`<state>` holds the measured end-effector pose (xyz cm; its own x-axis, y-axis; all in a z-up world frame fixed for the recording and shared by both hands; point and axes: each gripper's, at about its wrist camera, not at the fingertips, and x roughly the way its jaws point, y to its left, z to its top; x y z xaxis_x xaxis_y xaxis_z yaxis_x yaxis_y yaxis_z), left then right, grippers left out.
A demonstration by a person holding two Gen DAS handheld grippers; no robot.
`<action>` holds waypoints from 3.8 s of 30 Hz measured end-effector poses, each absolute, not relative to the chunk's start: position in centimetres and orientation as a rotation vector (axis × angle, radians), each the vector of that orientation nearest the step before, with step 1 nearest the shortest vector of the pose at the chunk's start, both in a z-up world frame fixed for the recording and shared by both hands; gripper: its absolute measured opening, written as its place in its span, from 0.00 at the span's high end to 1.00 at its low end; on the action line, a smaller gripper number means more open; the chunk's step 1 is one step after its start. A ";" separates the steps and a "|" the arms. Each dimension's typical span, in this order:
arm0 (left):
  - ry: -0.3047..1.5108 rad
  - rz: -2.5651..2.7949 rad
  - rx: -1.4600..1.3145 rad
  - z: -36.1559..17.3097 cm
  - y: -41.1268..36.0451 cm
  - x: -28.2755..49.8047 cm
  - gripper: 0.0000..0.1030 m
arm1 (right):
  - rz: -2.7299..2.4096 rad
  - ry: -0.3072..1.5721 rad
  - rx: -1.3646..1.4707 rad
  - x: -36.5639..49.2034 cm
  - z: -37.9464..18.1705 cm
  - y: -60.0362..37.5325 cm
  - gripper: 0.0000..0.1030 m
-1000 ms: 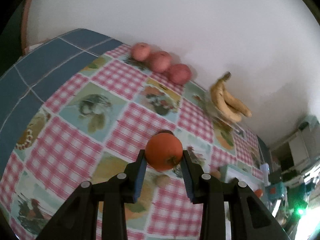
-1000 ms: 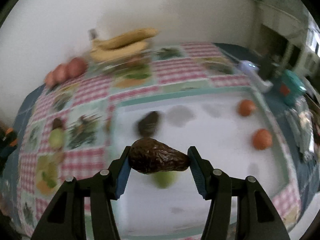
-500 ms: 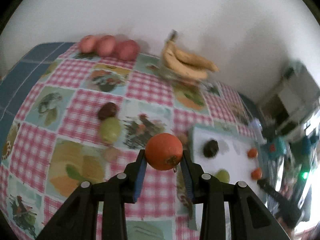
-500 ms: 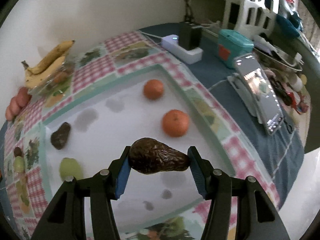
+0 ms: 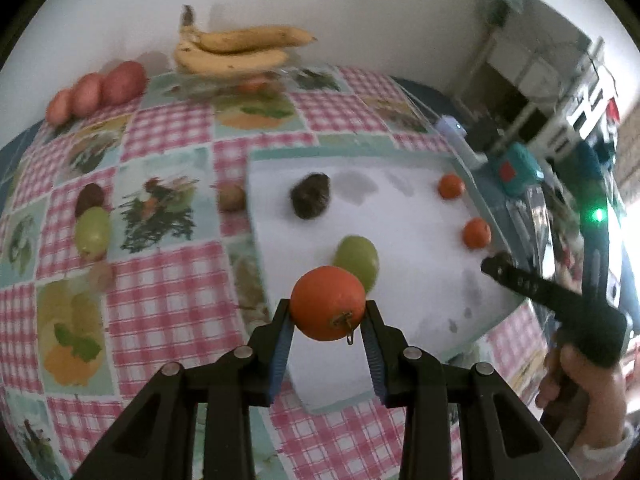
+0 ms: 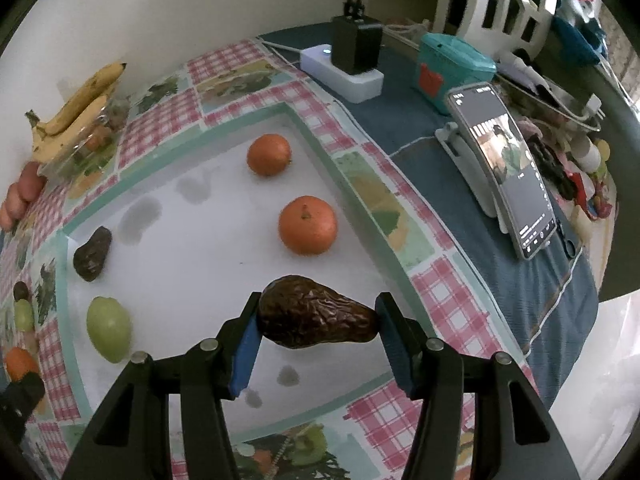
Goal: Organize fruits
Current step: 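Carry the avocado and mandarin over the white tray with both tools, then lower both fruits into the tray and open both tools, then withdraw both tools from the tray toward the loose fruit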
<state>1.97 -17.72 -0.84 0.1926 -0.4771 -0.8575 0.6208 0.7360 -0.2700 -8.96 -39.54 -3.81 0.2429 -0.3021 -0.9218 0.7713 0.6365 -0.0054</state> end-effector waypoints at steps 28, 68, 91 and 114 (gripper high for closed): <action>1.246 -0.788 0.347 -6.0 -21.7 0.6 0.64 | -0.786 1.156 0.547 -8.9 -7.1 -40.5 0.44; 1.128 -0.025 -0.116 -3.4 4.3 14.7 0.00 | -0.625 0.958 0.380 -4.9 -2.7 -34.4 0.09; 1.035 -0.005 -0.185 -2.3 8.3 16.4 0.00 | -0.226 0.973 0.327 3.7 -1.4 -24.1 0.08; 1.159 -0.099 -0.291 -5.7 6.6 20.4 0.00 | -0.125 1.138 0.250 13.7 -3.2 -22.0 0.49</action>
<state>20.39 6.64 -5.65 0.4005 -0.2260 -0.8880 -0.0727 0.9582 -0.2766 13.74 -22.05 -3.22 0.4166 0.0287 -0.9086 0.2248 0.9652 0.1335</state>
